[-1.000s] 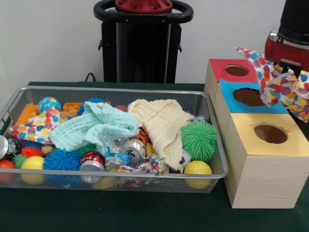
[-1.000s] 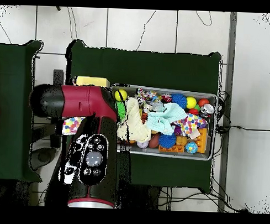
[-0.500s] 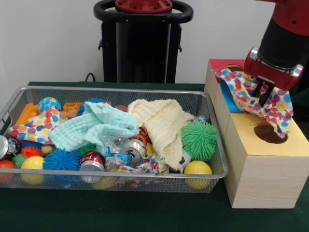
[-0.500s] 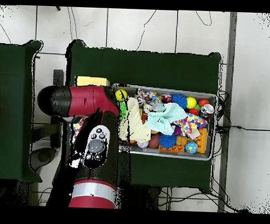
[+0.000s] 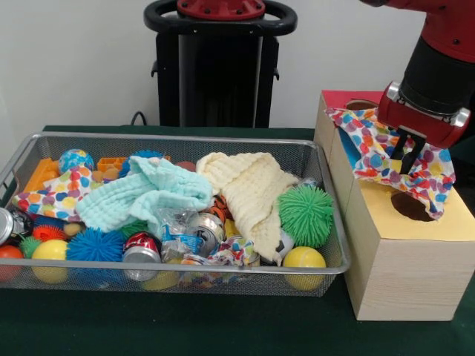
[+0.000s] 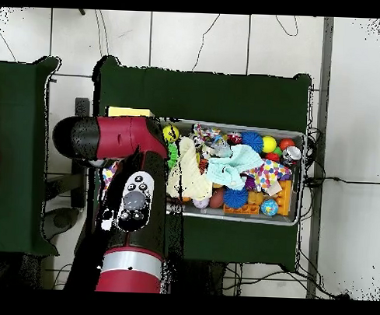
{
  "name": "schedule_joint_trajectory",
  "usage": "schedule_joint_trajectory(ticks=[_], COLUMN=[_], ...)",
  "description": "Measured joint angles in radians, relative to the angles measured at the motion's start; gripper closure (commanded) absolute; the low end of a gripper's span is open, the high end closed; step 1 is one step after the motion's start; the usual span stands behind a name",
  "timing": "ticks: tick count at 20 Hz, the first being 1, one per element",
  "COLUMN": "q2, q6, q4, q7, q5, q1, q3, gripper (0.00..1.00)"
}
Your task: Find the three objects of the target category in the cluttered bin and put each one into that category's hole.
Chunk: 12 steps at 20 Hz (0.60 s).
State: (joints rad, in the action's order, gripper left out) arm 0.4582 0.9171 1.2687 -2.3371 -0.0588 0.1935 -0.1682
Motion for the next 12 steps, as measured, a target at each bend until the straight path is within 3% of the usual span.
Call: schedule_joint_trajectory(ticks=[12], q2=[0.001], q6=[-0.019], q4=[0.003], q7=[0.0], q5=[0.003], q1=[0.013], q3=[-0.013], gripper=[1.0])
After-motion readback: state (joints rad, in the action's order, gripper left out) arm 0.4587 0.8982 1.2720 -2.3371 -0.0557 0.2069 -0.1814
